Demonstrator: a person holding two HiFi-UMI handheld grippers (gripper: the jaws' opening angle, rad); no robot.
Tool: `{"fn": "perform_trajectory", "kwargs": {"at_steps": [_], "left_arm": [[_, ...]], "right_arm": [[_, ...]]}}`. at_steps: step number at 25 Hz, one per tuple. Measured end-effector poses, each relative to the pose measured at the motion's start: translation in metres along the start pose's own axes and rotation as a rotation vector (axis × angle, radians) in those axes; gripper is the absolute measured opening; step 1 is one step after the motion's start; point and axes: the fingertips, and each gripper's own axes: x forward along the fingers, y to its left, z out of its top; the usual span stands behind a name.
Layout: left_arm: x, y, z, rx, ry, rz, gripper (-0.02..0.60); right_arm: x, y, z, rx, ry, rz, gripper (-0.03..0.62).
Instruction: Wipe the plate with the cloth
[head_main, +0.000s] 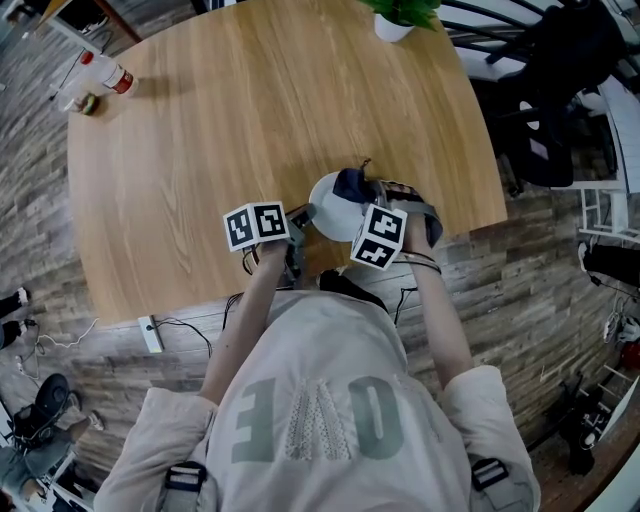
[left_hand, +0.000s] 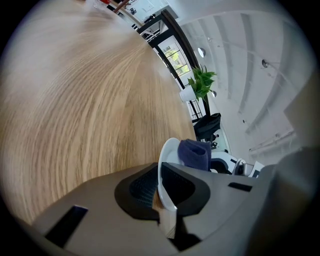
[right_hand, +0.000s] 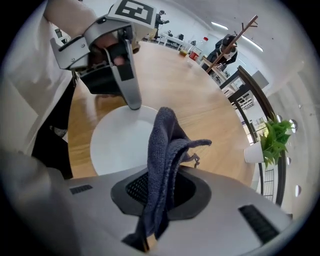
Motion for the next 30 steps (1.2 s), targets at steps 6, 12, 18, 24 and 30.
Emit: {"fn": "perform_trajectory", "kwargs": {"at_steps": [6, 12, 18, 24, 30], "left_arm": [[0.0, 0.0, 0.0, 0.006, -0.012, 0.005, 0.031], [0.0, -0.001, 0.0, 0.017, -0.014, 0.009, 0.031], [0.002, -0.001, -0.001, 0.025, -0.012, 0.009, 0.031], [0.001, -0.001, 0.0, 0.038, -0.003, 0.009, 0.031], [0.003, -0.001, 0.0, 0.044, -0.01, 0.013, 0.031]], "right_arm": [[-0.015, 0.051, 0.006, 0.002, -0.015, 0.108, 0.06], [-0.038, 0.099, 0.016, -0.014, -0.057, 0.207, 0.06], [-0.045, 0.101, 0.017, 0.013, -0.094, 0.228, 0.06], [-0.024, 0.012, 0.004, 0.141, -0.052, 0.046, 0.06], [0.002, -0.023, 0.01, 0.095, -0.013, 0.02, 0.06]]}}
